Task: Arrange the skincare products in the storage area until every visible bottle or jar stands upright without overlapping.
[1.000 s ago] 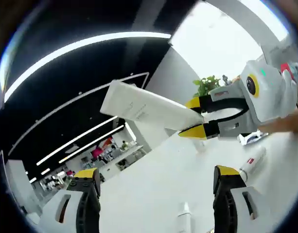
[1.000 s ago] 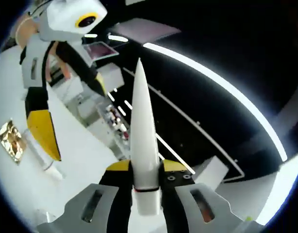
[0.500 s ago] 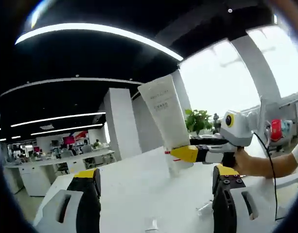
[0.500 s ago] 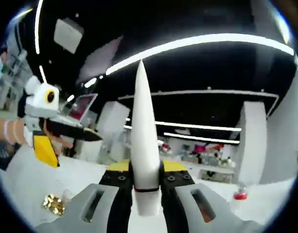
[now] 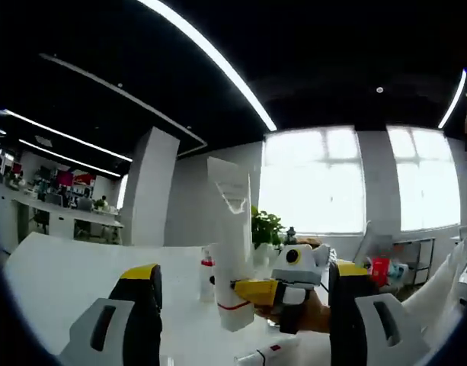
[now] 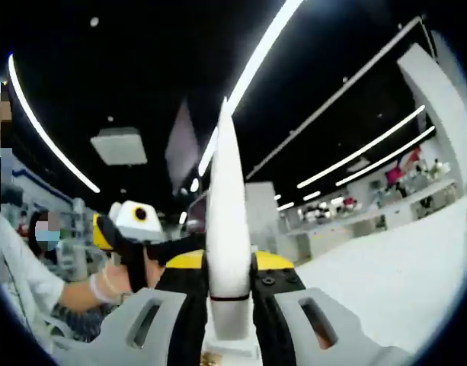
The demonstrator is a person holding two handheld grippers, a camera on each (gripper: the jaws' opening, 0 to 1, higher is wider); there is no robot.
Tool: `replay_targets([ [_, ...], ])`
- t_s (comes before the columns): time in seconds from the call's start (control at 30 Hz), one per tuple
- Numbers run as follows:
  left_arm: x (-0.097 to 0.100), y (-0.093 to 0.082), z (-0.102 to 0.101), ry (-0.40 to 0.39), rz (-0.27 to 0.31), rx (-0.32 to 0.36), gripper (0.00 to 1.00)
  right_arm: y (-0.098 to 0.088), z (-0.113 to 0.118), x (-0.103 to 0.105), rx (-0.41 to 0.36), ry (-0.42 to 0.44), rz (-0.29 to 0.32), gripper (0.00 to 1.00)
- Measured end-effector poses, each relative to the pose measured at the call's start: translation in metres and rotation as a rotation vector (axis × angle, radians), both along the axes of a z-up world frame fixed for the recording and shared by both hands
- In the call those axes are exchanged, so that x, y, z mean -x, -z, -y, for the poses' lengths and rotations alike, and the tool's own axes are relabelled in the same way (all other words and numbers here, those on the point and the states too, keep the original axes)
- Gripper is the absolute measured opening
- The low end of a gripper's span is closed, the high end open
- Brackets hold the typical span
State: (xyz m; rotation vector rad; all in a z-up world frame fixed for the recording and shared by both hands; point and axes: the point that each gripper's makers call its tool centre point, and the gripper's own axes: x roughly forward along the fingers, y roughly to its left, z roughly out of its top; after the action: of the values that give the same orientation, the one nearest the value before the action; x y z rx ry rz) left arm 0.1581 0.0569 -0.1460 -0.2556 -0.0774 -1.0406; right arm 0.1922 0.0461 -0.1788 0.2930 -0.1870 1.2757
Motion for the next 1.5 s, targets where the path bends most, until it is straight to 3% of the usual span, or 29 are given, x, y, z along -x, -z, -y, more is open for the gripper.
replay_targets([
  [0.07,-0.003,-0.004,-0.003,0.0,0.0,0.006,0.92,0.001,-0.005,0.005,0.009,-0.028,0.011,0.19],
  [0.2,-0.004,-0.006,-0.005,0.017,0.0,-0.009,0.86,-0.003,-0.01,0.027,-0.03,-0.134,-0.038,0.18],
  [0.27,0.001,-0.009,-0.002,0.078,-0.03,0.019,0.79,-0.002,-0.011,0.033,-0.032,-0.154,-0.055,0.18],
  [0.33,0.006,-0.013,0.001,0.141,-0.074,0.067,0.68,0.001,-0.012,0.036,-0.028,-0.15,-0.054,0.18],
  [0.37,0.003,-0.007,-0.001,0.136,-0.138,0.064,0.62,0.006,-0.015,0.043,-0.007,-0.176,-0.057,0.18],
  [0.43,-0.003,-0.006,-0.005,0.126,-0.109,0.06,0.39,0.008,-0.017,0.051,-0.004,-0.2,-0.069,0.18],
  [0.5,-0.006,-0.007,-0.009,0.12,-0.126,0.099,0.27,0.008,-0.019,0.056,0.004,-0.208,-0.077,0.18],
  [0.57,-0.002,-0.013,-0.009,0.165,-0.148,0.159,0.27,0.014,-0.022,0.057,0.041,-0.215,-0.083,0.18],
  [0.63,-0.002,-0.011,-0.01,0.167,-0.154,0.155,0.27,0.019,-0.024,0.06,0.063,-0.231,-0.093,0.18],
  [0.8,0.007,-0.009,-0.006,0.171,-0.138,0.128,0.24,0.026,-0.027,0.069,0.023,-0.27,-0.141,0.18],
  [0.87,0.008,-0.008,-0.006,0.158,-0.118,0.114,0.3,0.023,-0.025,0.068,-0.012,-0.279,-0.17,0.18],
  [0.9,0.008,-0.008,-0.007,0.148,-0.108,0.109,0.39,0.022,-0.024,0.066,-0.033,-0.279,-0.184,0.18],
  [0.97,0.008,-0.006,-0.007,0.159,-0.124,0.107,0.45,0.02,-0.017,0.06,-0.076,-0.286,-0.221,0.18],
  [1.2,0.006,0.007,-0.008,0.181,-0.186,0.136,0.35,0.016,-0.003,0.061,-0.168,-0.267,-0.276,0.17],
  [1.5,0.003,0.01,-0.011,0.195,-0.221,0.184,0.24,0.007,0.005,0.06,-0.214,-0.262,-0.287,0.17],
])
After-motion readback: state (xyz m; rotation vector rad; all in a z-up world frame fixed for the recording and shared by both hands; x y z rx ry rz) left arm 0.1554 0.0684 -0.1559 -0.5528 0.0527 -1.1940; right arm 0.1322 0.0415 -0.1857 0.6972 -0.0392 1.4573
